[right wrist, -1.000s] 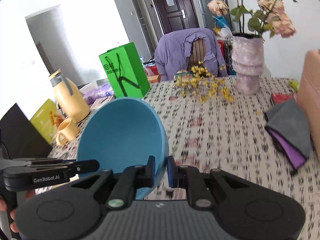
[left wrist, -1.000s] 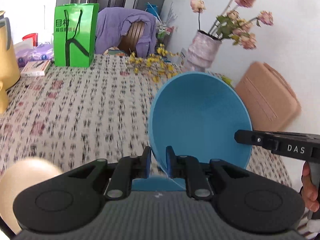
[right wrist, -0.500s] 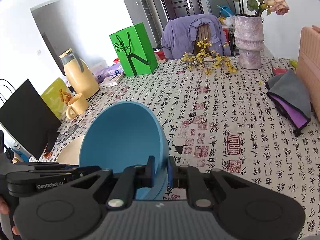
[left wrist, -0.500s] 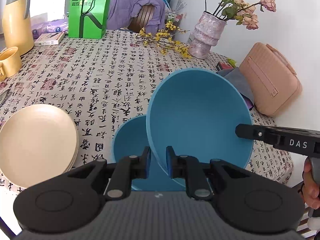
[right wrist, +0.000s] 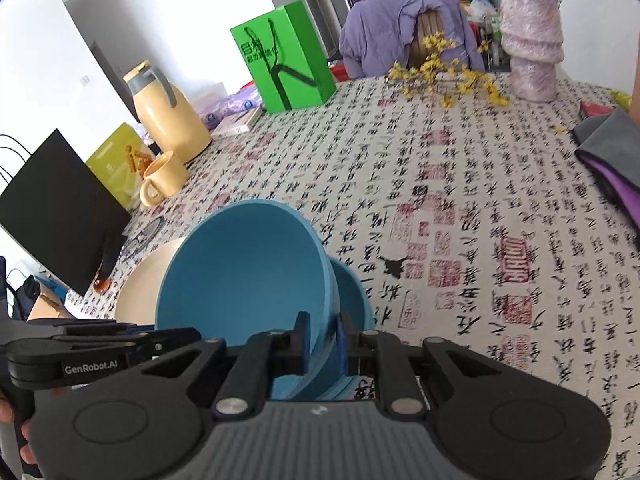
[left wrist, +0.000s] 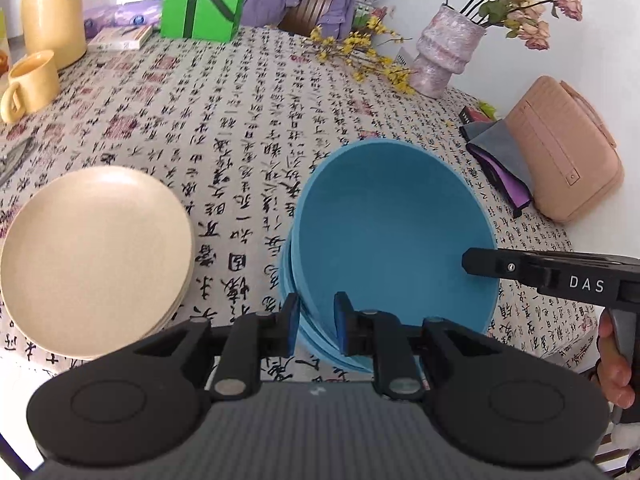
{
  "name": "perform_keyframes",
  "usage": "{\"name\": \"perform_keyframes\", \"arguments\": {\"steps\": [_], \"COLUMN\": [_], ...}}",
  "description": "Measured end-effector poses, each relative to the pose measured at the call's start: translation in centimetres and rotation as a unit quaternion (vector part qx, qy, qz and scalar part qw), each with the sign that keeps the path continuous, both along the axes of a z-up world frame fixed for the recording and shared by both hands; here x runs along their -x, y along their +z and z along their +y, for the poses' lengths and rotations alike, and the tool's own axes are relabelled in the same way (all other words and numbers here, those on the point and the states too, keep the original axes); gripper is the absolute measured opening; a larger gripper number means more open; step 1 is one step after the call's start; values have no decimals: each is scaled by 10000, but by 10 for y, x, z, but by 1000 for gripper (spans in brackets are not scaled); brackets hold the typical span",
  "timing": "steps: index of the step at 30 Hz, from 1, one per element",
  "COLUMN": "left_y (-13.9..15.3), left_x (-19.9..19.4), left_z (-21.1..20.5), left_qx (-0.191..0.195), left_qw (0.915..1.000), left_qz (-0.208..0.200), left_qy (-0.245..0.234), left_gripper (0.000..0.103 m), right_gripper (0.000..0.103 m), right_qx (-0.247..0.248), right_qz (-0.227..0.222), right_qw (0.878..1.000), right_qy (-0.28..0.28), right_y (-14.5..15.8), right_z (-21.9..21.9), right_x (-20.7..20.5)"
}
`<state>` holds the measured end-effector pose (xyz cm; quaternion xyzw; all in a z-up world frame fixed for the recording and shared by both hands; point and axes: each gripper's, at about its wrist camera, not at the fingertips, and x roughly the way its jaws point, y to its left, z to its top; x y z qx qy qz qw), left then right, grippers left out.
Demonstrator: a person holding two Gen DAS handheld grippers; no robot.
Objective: Organize plates and bowls
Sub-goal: 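Lower both bowls into the blue bowl stack and open both grippers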
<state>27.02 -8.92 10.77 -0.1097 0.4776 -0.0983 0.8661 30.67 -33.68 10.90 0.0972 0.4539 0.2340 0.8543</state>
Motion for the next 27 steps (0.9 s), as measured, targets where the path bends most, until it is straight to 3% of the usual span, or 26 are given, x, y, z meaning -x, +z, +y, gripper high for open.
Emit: {"name": "perform_keyframes", "arguments": {"steps": [17,27], "left_y": [-12,-4], "left_x": [-8,-5], "left_z": [5,10], "left_qx": [185,118], "left_qw": [9996,9997], "left_qz": [73,-132], "left_qy": [-179,-158], "left_gripper": [24,25], "right_gripper": [21,23], "right_qx": [198,326], "right_qz": [212,-15], "right_qw": [9996,9995], "right_qy": [14,-38], "right_y": [-15,-9], "right_z": [4,2], "right_x": [-6,-3]}}
